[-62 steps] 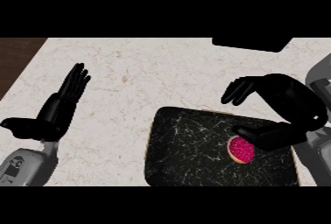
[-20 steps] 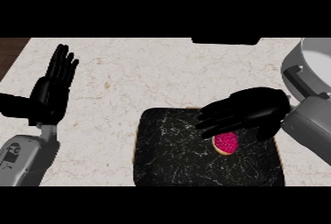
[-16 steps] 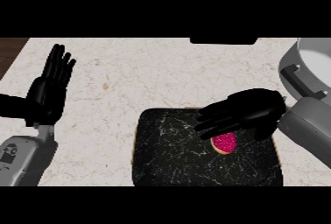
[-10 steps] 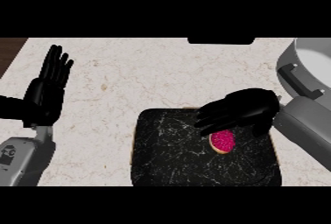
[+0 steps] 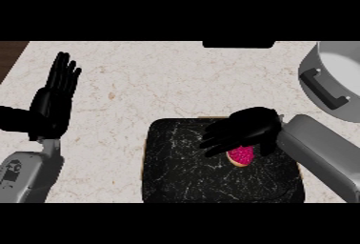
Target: Pick the cupcake from the tray and place it in the pot
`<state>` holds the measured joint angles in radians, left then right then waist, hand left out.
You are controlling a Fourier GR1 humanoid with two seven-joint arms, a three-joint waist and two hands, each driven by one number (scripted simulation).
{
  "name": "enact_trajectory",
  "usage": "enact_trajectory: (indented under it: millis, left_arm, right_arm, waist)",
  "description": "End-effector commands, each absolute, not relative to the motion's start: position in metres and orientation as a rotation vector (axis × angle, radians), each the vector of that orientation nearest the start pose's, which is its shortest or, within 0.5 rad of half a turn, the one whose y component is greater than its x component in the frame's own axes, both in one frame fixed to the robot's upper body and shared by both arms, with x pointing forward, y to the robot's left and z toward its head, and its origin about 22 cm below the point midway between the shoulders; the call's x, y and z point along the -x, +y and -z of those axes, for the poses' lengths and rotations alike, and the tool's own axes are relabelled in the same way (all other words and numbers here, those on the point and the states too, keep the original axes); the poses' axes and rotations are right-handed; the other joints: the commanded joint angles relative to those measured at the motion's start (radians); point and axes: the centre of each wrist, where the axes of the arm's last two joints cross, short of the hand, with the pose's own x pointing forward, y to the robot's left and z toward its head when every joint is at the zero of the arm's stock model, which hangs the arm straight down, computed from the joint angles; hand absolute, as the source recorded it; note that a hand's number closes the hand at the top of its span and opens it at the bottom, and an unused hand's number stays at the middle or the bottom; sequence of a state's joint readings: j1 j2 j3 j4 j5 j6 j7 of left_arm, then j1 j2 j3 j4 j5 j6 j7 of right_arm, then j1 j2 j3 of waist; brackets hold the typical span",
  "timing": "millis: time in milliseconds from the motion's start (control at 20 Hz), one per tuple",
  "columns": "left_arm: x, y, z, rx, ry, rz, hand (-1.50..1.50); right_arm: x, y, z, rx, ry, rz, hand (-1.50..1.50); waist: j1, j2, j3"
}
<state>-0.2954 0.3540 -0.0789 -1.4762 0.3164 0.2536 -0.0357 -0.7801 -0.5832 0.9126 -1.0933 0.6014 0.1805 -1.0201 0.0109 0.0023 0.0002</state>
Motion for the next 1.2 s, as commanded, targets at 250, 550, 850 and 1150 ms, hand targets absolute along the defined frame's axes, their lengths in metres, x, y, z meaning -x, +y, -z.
enact_trajectory:
  millis: [250, 550, 850, 1150]
  left_arm:
    - [-0.304, 0.262, -0.074, -0.1, -1.77, -0.046, 0.0]
    - [-0.301, 0.262, -0.077, -0.095, -1.771, -0.028, 0.0]
    - [-0.303, 0.263, -0.07, -0.11, -1.754, -0.062, 0.0]
    - [-0.304, 0.264, -0.073, -0.106, -1.758, -0.045, 0.0]
  right_arm:
    - [-0.349, -0.169, -0.032, 0.758, 1.865, 2.603, -1.5]
    - [-0.331, -0.175, -0.02, 0.813, 1.809, 2.408, 1.5]
    - [-0.316, -0.164, -0.021, 0.782, 1.852, 2.366, 1.5]
    - [-0.322, -0.183, -0.038, 0.601, 2.056, 2.247, 1.5]
  waist:
    - [-0.003, -0.001, 0.0]
    - [-0.002, 0.001, 0.001]
    - [-0.012, -0.001, 0.0]
    - [-0.017, -0.001, 0.0]
